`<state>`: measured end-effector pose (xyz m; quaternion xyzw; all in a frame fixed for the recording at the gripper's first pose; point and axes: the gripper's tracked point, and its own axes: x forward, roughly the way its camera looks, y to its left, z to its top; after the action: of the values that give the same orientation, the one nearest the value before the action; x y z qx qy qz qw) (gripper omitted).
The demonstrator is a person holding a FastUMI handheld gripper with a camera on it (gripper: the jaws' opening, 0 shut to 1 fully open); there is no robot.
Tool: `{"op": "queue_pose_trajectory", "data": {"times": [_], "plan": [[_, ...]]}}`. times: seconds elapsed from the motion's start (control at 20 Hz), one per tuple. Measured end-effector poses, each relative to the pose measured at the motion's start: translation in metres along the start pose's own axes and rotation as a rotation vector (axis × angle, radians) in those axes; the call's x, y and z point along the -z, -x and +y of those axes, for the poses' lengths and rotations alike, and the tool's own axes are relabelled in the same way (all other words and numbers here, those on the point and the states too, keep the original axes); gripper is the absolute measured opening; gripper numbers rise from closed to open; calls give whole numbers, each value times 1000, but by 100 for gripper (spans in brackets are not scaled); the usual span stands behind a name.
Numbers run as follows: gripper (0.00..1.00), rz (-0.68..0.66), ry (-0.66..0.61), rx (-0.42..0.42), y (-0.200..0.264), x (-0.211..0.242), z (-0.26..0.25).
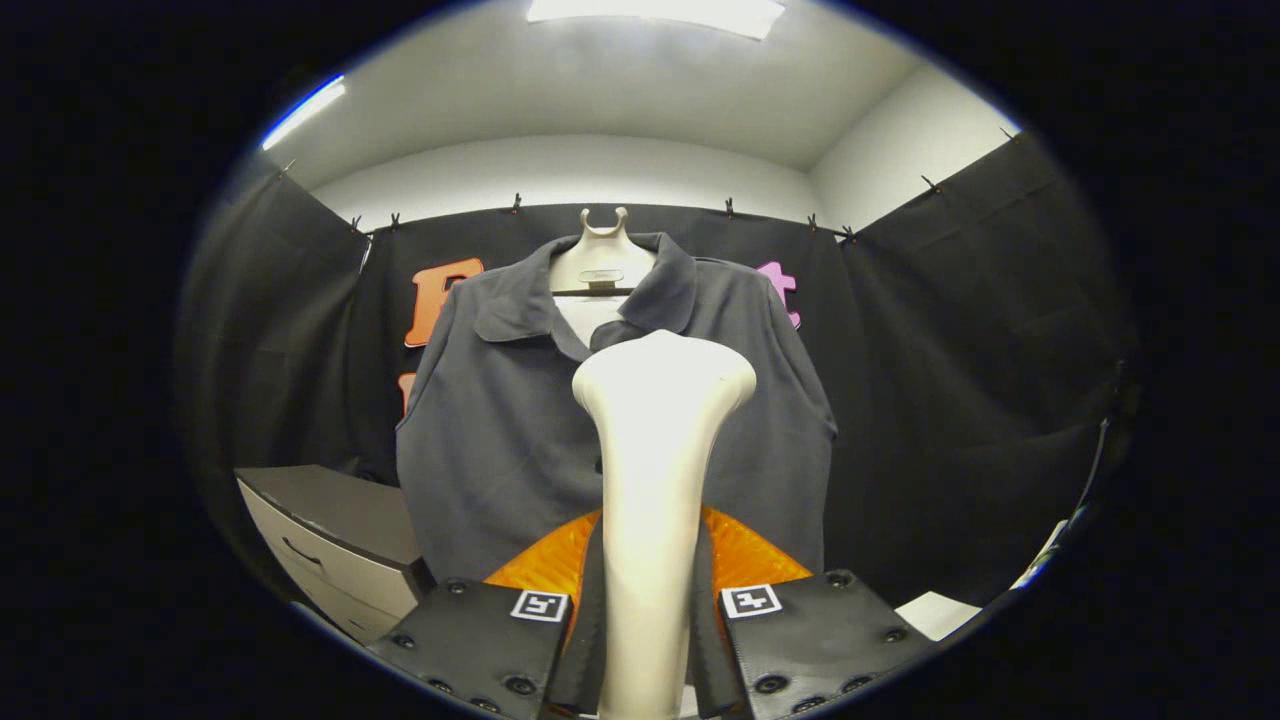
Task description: Iron the clothes twice with a garment steamer, once on the left side and once on the right side.
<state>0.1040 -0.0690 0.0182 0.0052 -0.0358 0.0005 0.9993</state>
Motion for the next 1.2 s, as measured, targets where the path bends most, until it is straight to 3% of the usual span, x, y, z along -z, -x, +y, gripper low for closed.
{"op": "queue_pose_trajectory", "data": {"times": [0.25, 0.5, 1.2], "plan": [[42, -18, 12, 28, -29, -20, -30], [42, 10, 13, 52, -53, -1, -48], [42, 97, -10, 76, -37, 56, -51]]}}
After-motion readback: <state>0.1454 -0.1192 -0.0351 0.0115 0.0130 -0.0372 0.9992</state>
